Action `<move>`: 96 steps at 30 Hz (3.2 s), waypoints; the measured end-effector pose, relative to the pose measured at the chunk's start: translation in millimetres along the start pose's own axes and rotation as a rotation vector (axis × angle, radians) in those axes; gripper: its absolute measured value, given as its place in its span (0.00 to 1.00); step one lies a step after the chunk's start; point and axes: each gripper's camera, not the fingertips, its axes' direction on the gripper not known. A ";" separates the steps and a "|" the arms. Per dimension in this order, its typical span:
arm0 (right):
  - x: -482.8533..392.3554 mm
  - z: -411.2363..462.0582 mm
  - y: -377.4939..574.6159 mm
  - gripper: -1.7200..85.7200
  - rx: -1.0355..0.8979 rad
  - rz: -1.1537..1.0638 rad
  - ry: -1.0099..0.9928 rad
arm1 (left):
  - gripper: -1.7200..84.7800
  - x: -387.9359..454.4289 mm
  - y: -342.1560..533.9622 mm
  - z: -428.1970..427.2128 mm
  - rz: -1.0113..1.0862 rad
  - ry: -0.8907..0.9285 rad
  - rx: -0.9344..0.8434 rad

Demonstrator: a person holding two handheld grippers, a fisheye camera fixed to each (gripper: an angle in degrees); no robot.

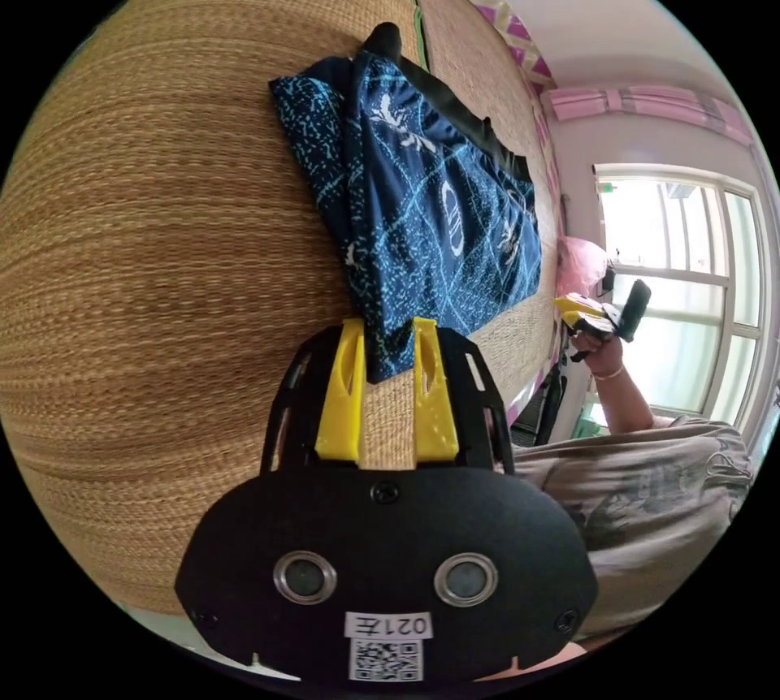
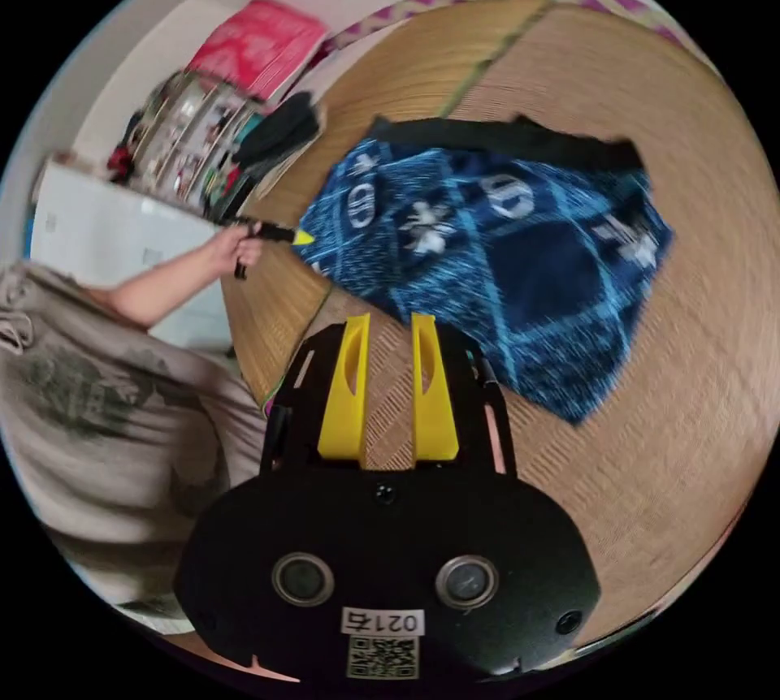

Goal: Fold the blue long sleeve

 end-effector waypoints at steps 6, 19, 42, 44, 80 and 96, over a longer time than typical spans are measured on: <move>-109.2 29.0 -147.9 0.10 -0.073 -0.436 0.162 | 0.12 -20.2 3.2 -1.8 -0.060 0.149 0.000; -192.4 126.4 -442.1 0.14 -0.660 -1.082 0.325 | 0.10 -38.0 -7.6 -4.9 -0.045 0.268 -0.020; -223.5 73.0 -563.7 0.01 -0.853 -1.243 0.037 | 0.01 123.6 7.8 -78.9 0.195 0.087 0.080; -212.3 36.3 -554.7 0.01 -0.767 -1.224 0.018 | 0.01 176.9 13.1 -89.8 0.280 0.040 0.105; 200.2 -91.4 -129.0 0.03 -0.060 -0.082 0.200 | 0.16 454.8 -84.4 108.6 0.778 0.201 -0.089; 230.5 31.8 85.7 0.10 0.347 0.524 0.233 | 0.10 292.8 -55.2 -66.0 0.439 0.102 0.019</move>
